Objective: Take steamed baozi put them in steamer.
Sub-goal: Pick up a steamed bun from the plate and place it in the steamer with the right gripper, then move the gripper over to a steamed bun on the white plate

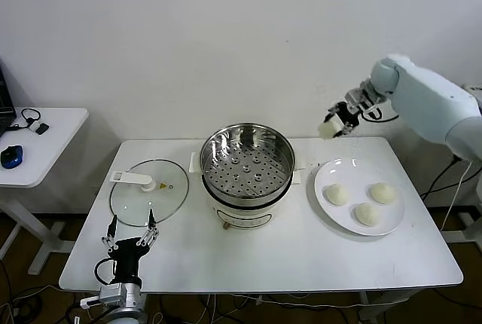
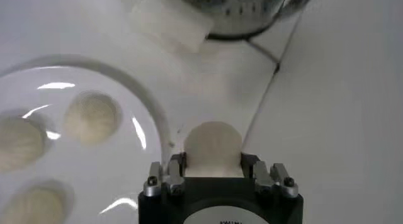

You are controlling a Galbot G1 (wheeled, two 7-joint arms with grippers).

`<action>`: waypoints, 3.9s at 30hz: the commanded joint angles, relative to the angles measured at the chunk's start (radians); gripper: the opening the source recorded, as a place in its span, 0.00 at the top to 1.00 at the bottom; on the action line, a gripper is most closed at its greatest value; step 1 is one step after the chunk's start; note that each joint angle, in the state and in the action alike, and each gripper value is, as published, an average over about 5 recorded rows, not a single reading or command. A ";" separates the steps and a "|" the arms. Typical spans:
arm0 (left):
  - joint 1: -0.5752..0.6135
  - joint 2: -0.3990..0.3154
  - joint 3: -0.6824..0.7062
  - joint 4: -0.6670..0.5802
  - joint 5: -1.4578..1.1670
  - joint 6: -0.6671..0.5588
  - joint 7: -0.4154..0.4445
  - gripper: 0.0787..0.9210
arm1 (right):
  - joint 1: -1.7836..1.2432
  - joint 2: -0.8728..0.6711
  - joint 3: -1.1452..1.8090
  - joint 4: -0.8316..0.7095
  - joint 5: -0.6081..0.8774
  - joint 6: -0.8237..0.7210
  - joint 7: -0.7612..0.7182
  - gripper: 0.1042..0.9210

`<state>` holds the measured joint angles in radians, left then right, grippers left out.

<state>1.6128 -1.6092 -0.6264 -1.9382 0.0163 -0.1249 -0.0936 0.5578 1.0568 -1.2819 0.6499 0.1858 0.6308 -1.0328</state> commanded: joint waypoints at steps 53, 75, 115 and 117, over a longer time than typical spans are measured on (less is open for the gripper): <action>-0.012 -0.029 -0.020 0.015 -0.004 -0.010 -0.026 0.12 | -0.091 0.421 -0.183 -0.148 -0.143 0.242 0.170 0.27; 0.001 -0.025 -0.013 -0.022 -0.009 0.006 -0.019 0.12 | 0.149 0.319 -0.410 0.058 0.263 0.242 0.095 0.12; 0.013 -0.002 -0.013 -0.021 -0.029 0.011 -0.016 0.12 | 0.265 -0.132 -0.648 0.471 0.573 -0.815 0.046 0.12; 0.012 -0.002 -0.017 -0.020 -0.029 0.012 -0.016 0.12 | 0.214 -0.138 -0.606 0.436 0.543 -0.814 0.041 0.12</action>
<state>1.6268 -1.6091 -0.6377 -1.9670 -0.0125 -0.1143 -0.1102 0.8846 0.9734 -1.9552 1.1132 0.7708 -0.0517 -0.9978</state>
